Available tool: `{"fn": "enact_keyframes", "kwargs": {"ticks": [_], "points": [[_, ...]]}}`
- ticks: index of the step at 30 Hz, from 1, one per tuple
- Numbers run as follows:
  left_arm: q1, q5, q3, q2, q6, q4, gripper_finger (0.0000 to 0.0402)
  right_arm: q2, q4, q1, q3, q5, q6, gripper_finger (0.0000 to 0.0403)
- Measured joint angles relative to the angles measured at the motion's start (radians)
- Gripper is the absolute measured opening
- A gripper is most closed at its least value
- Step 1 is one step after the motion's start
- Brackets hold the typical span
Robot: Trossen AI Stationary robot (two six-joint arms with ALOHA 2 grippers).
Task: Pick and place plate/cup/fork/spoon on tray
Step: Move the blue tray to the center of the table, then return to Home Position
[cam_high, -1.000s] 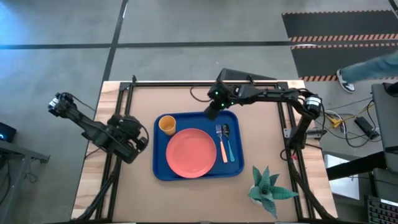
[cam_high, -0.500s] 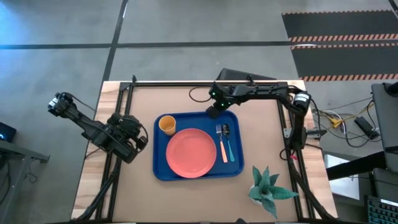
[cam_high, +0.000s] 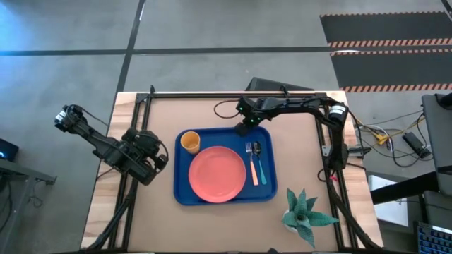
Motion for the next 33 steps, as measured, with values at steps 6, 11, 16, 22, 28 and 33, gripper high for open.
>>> {"fn": "enact_keyframes", "kwargs": {"ticks": [6, 11, 16, 22, 28, 33], "points": [[0.000, 0.000, 0.000, 0.000, 0.002, 0.000, 0.0000, -0.002, -0.054, 0.009, 0.000, -0.001, 0.018, 0.0008], [0.000, 0.000, 0.000, 0.000, 0.003, 0.000, 0.0000, -0.003, -0.056, 0.012, -0.001, 0.000, 0.019, 0.0008], [0.000, 0.000, 0.000, 0.000, 0.003, 0.000, 0.0000, -0.014, -0.069, 0.014, 0.009, 0.022, -0.006, 0.0008], [0.000, 0.000, 0.000, 0.000, 0.004, -0.001, 0.0000, -0.115, -0.065, 0.020, 0.093, 0.050, -0.067, 0.0008], [0.000, 0.001, 0.000, 0.000, 0.017, -0.001, 0.0000, -0.299, -0.071, 0.069, 0.167, 0.047, -0.191, 0.0008], [0.000, 0.001, 0.000, -0.001, 0.036, -0.001, 0.0000, -0.491, -0.066, 0.129, 0.189, 0.051, -0.188, 0.0008]]}}
